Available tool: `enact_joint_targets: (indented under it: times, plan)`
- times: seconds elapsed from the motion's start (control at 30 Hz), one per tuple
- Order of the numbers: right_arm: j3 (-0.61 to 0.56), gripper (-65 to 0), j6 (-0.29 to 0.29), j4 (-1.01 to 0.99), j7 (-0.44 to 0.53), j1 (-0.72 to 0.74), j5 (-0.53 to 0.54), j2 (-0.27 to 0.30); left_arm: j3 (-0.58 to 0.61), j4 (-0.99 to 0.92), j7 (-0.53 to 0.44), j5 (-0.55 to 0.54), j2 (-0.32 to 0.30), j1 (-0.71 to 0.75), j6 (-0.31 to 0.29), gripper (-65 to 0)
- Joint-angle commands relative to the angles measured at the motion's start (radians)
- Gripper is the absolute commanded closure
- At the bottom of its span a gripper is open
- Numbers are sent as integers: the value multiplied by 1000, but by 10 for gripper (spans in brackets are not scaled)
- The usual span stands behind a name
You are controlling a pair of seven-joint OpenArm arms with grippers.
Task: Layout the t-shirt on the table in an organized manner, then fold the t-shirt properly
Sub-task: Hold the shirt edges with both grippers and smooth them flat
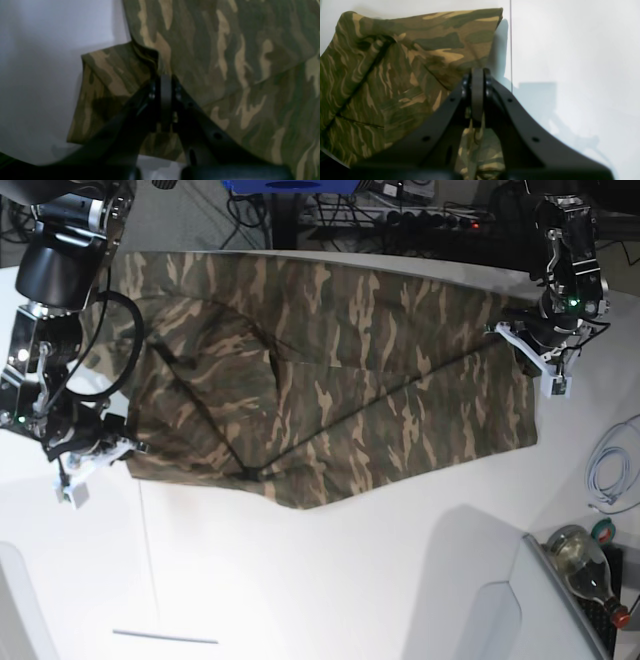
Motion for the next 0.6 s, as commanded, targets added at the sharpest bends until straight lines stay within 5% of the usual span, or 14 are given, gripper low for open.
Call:
enact_joint_targets:
  times: [0.0, 0.13, 0.37, 0.57]
  plan:
    - [1, -2, 4, 15, 18, 25, 14, 9, 0, 20, -13, -2, -12, 4, -1, 0]
    - [1, -2, 4, 15, 18, 25, 14, 9, 2, 46, -13, -2, -12, 15, 0, -21]
    - [1, -2, 4, 15, 18, 26, 14, 9, -70, 96, -12, -2, -9, 28, 0, -448]
    - [1, -2, 4, 15, 18, 26, 14, 9, -193, 162, -12, -12, -7, 33, 0, -479]
